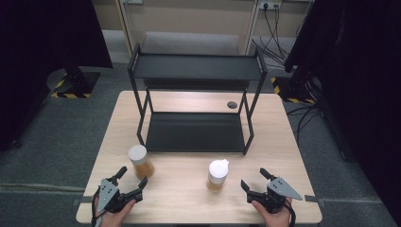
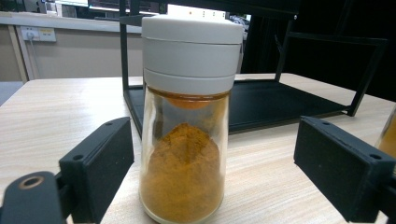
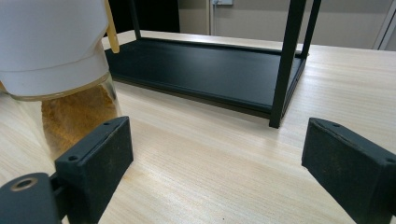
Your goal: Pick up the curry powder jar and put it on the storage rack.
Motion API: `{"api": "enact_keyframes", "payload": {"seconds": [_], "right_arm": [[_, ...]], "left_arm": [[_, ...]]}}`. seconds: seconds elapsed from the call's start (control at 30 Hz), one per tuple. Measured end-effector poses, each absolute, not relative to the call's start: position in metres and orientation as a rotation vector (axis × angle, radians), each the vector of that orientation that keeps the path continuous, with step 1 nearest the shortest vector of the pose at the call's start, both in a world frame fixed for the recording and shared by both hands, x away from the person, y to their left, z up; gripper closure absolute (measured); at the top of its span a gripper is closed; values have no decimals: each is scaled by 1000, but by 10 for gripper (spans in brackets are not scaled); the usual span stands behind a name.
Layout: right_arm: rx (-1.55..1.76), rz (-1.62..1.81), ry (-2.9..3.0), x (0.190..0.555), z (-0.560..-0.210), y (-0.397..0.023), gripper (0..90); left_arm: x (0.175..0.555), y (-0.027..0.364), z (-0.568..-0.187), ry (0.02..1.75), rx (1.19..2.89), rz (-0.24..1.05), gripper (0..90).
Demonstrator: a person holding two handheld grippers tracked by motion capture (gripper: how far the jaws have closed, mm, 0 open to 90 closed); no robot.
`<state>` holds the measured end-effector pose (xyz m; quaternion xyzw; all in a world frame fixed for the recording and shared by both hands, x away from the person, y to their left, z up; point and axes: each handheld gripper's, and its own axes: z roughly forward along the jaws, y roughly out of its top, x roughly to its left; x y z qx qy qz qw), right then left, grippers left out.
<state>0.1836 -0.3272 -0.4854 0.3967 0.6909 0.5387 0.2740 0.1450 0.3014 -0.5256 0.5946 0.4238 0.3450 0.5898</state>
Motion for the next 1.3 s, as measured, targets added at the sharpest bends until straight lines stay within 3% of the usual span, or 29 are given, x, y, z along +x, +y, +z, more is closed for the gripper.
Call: {"api": "enact_keyframes", "payload": {"seconds": [0.77,1.3], "right_arm": [[1073,1456,1861,185,-485,-328,92],[1063,1455,1864,184,-485,-328,91]], "left_arm": [[166,290,-510,987,1345,854,120],[186,286,-506,965,1361,889,254]]}}
